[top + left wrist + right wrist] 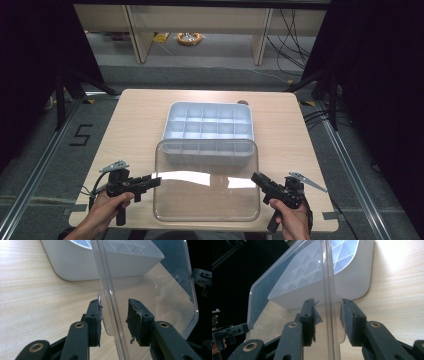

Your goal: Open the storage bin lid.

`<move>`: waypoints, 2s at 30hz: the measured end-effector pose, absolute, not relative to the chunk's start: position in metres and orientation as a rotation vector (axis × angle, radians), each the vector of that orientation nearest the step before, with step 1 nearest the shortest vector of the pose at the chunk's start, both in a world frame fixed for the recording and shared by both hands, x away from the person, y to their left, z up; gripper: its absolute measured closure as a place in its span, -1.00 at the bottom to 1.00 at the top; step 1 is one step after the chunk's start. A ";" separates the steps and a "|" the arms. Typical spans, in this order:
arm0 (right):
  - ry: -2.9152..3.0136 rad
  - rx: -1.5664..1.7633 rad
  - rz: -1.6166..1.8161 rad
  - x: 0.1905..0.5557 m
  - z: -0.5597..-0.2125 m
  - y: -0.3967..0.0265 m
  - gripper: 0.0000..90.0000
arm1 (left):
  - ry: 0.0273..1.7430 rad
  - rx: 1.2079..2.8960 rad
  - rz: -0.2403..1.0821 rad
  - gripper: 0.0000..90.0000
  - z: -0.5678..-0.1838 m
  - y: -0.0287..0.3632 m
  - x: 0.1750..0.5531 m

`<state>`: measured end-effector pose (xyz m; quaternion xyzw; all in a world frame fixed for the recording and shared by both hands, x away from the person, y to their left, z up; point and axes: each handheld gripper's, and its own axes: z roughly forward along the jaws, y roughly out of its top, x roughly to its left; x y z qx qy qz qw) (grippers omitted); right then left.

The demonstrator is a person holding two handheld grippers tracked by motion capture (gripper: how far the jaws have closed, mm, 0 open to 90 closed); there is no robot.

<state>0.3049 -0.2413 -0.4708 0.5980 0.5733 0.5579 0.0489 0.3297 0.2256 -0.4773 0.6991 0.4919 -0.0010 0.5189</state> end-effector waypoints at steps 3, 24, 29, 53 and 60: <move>1.739 1.858 1.710 0.301 -0.470 -0.239 0.44 | 1.183 1.677 -0.004 0.39 -0.479 0.227 0.327; 1.788 1.821 1.679 0.283 -0.485 -0.240 0.43 | 1.180 1.710 -0.035 0.39 -0.489 0.226 0.313; 1.803 1.841 1.641 0.281 -0.489 -0.240 0.43 | 1.184 1.738 -0.031 0.39 -0.494 0.225 0.313; 1.870 1.891 1.553 0.278 -0.500 -0.240 0.39 | 1.190 1.821 -0.065 0.32 -0.507 0.220 0.314; 1.873 1.908 1.526 0.279 -0.504 -0.239 0.37 | 1.185 1.839 -0.073 0.31 -0.508 0.219 0.313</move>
